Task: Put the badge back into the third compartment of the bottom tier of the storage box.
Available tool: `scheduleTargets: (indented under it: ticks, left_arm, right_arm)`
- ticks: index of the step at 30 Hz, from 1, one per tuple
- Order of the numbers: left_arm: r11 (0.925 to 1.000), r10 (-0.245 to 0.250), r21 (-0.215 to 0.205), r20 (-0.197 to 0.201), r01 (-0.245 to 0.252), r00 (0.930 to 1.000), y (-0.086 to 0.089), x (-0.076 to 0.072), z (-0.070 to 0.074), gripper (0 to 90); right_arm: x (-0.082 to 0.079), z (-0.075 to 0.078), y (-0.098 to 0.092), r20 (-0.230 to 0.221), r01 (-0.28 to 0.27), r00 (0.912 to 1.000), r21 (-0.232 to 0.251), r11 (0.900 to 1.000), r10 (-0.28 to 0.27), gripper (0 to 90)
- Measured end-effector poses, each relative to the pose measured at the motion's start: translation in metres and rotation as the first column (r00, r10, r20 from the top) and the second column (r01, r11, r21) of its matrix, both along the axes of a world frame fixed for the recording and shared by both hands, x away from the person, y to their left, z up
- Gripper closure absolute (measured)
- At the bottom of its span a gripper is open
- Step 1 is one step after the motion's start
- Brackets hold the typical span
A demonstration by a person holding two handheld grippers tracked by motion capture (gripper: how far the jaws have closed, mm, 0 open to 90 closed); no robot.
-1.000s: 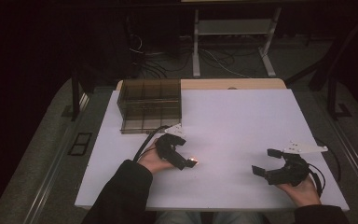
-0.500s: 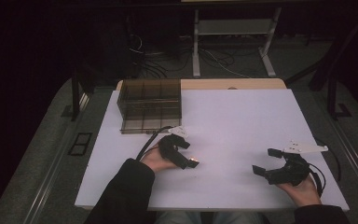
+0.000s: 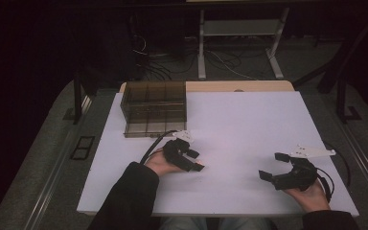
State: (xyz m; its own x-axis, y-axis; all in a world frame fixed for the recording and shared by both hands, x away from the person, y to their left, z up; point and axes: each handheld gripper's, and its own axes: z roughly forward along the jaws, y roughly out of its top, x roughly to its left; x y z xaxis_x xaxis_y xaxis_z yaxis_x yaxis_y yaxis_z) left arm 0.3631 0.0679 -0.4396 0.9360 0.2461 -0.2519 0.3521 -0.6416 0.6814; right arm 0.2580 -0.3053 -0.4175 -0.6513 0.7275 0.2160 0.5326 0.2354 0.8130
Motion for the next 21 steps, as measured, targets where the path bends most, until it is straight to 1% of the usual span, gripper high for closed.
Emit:
scheduleTargets:
  ticks: [1, 2, 5, 6, 10, 12, 13, 15, 18, 21]
  left_arm:
    - [1.0, -0.001, -0.001, -0.004, 0.001, 1.0, -0.0006, -0.0001, -0.0007, 40.4]
    - [1.0, -0.006, 0.006, -0.006, 0.006, 1.0, -0.0007, 0.0002, -0.001, 40.4]
    - [0.9999, -0.007, 0.01, -0.012, 0.007, 0.9999, -0.0011, 0.0001, -0.0022, 46.2]
    - [0.9998, -0.017, 0.014, 0.0, 0.017, 0.9999, -0.0009, 0.0015, -0.0024, 47.8]
    - [0.9996, -0.015, 0.023, 0.006, 0.015, 0.9999, -0.0011, 0.002, -0.0034, 48.1]
    - [0.9997, -0.015, 0.021, 0.001, 0.015, 0.9999, -0.0012, 0.0027, -0.0041, 48.4]
    - [0.9998, 0.0, 0.018, -0.018, 0.001, 0.9998, -0.0016, 0.0012, -0.0044, 49.1]
    - [0.9997, -0.008, 0.023, -0.016, 0.009, 0.9998, -0.0018, 0.0022, -0.0053, 50.9]
    - [0.9998, -0.001, 0.018, -0.027, 0.002, 0.9996, -0.0017, 0.0027, -0.0062, 53.0]
    - [0.9998, 0.0, 0.018, -0.029, 0.0, 0.9996, -0.0012, 0.0033, -0.0065, 58.0]
  right_arm:
    - [0.0, -0.0001, 0.0003, 0.001, -0.001, 1.0, -0.004, 1.0, 0.001, 0.3]
    - [0.0, -0.0001, 0.0003, 0.001, -0.001, 1.0, -0.004, 1.0, 0.001, 0.3]
    - [-0.0001, -0.0001, 0.0008, 0.001, -0.004, 1.0, -0.01, 1.0, 0.004, 0.3]
    - [-0.0002, -0.0002, 0.0007, 0.002, -0.004, 1.0, -0.01, 1.0, 0.004, 0.3]
    - [-0.0002, -0.0001, 0.0008, 0.003, -0.007, 1.0, -0.012, 1.0, 0.007, 0.3]
    - [-0.0002, -0.0001, 0.0011, 0.003, -0.009, 1.0, -0.013, 1.0, 0.009, 0.3]
    - [-0.0003, 0.0, 0.0013, 0.001, -0.008, 1.0, -0.012, 1.0, 0.008, 0.3]
    - [-0.0004, 0.0, 0.0014, -0.002, -0.008, 1.0, -0.012, 1.0, 0.008, 0.3]
    - [-0.0003, 0.0, 0.0013, 0.0, -0.008, 1.0, -0.012, 1.0, 0.008, 0.3]
    - [-0.0004, 0.0, 0.0013, 0.0, -0.008, 1.0, -0.013, 1.0, 0.008, 0.3]
